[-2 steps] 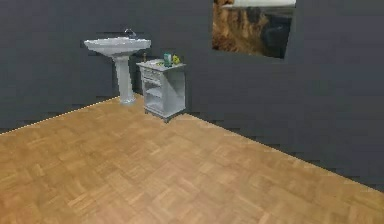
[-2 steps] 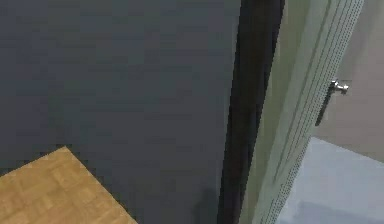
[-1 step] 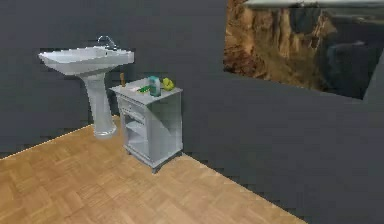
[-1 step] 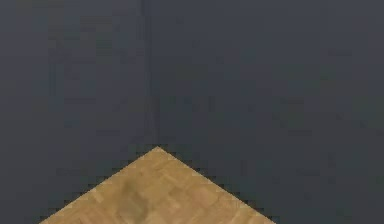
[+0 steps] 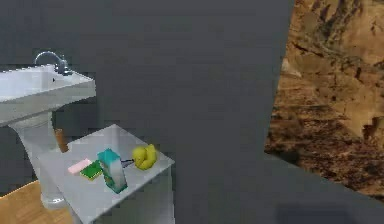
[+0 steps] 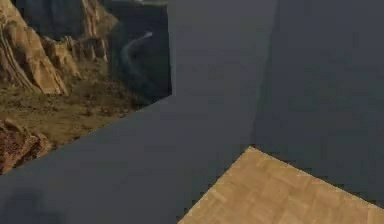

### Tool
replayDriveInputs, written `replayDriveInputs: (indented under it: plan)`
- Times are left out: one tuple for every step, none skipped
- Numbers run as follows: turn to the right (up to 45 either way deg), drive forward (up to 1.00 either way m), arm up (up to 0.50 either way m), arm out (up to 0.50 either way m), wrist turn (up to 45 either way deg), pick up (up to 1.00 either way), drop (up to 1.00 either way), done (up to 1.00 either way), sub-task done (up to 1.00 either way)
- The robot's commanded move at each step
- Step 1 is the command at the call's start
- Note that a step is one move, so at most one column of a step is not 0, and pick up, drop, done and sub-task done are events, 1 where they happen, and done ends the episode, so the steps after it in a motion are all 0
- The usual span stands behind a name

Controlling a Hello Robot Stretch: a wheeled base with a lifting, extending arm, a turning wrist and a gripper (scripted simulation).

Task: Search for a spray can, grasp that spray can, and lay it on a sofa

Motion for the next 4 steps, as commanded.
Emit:
replayDriveInputs:
  plan:
    - [-36.0, 0.0, 0.0, 0.0, 0.0, 0.0, 0.0, 0.0, 0.0]
    - [0.0, 0.05, 0.0, 0.0, 0.0, 0.0, 0.0, 0.0, 0.0]
    - [-45.0, 0.0, 0.0, 0.0, 0.0, 0.0, 0.0, 0.0, 0.0]
    - [-21.0, 0.0, 0.0, 0.0, 0.0, 0.0, 0.0, 0.0, 0.0]
